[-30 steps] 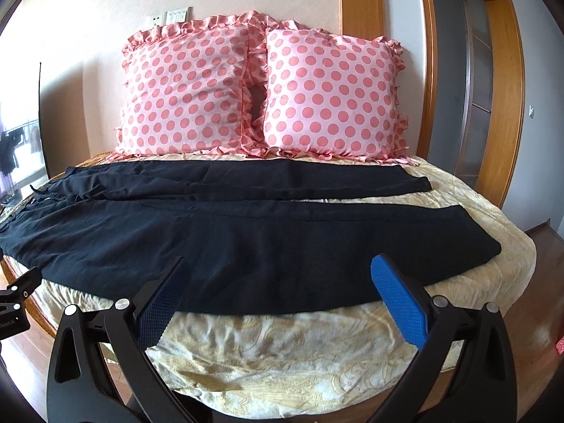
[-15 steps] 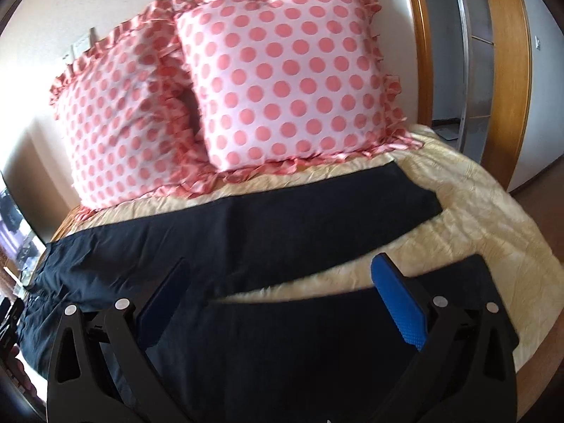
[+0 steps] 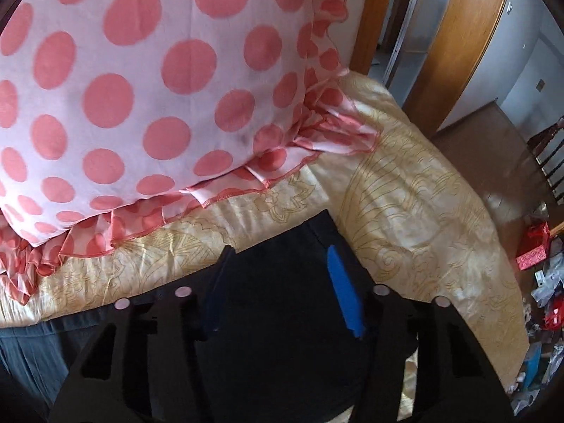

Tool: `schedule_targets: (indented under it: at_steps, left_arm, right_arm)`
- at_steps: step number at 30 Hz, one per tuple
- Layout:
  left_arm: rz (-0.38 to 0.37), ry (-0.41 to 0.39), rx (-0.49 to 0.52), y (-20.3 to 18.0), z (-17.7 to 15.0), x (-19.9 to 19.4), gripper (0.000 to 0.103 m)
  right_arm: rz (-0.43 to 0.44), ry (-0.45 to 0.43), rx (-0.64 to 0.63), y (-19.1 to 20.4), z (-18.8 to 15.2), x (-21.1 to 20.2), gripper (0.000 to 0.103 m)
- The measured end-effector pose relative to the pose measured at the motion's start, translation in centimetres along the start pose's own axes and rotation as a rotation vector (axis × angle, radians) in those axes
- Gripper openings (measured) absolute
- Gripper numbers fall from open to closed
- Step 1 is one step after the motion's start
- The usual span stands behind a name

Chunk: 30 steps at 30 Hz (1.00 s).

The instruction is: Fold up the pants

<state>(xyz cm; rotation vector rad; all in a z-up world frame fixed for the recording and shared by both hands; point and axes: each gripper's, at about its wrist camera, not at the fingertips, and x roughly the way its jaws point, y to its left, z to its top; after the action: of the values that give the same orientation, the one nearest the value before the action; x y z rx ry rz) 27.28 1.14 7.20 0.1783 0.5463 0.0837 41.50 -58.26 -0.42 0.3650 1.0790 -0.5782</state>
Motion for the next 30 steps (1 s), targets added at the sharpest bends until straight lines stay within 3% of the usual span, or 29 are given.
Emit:
schedule_targets:
  at_steps: [6,8,11,13,19,22,30]
  left_arm:
    - [-0.009,0.019,0.029,-0.7,-0.4,1.9,0.101]
    - [-0.024,0.030,0.028,-0.7,-0.6,2.2,0.101]
    - [-0.039,0.037,0.022,-0.6,-0.9,2.4,0.101]
    - [-0.056,0.038,0.008,-0.3,-1.0,2.3,0.101]
    - [-0.080,0.037,-0.024,0.6,-1.1,2.0,0.101]
    - [-0.099,0.043,-0.057,1.4,-1.1,1.7,0.101]
    - [-0.059,0.018,-0.076,2.8,-1.9,0.1,0.101]
  right_arm:
    - [-0.054,-0.021,0.069,1.7,-0.2,0.8,0.046]
    - [-0.118,-0.001,0.045,2.8,-0.4,1.3,0.046]
    - [-0.154,-0.040,0.002,3.6,-1.2,0.9,0.042]
    - [-0.118,-0.042,0.025,3.3,-2.0,-0.1,0.025]
    - [0.087,-0.056,0.185,-0.4,-3.9,-2.3,0.007]
    - [0.216,-0.096,0.265,-2.3,-5.1,-4.0,0.005]
    - [0.488,-0.194,0.371,-6.5,-10.1,-8.0,0.003]
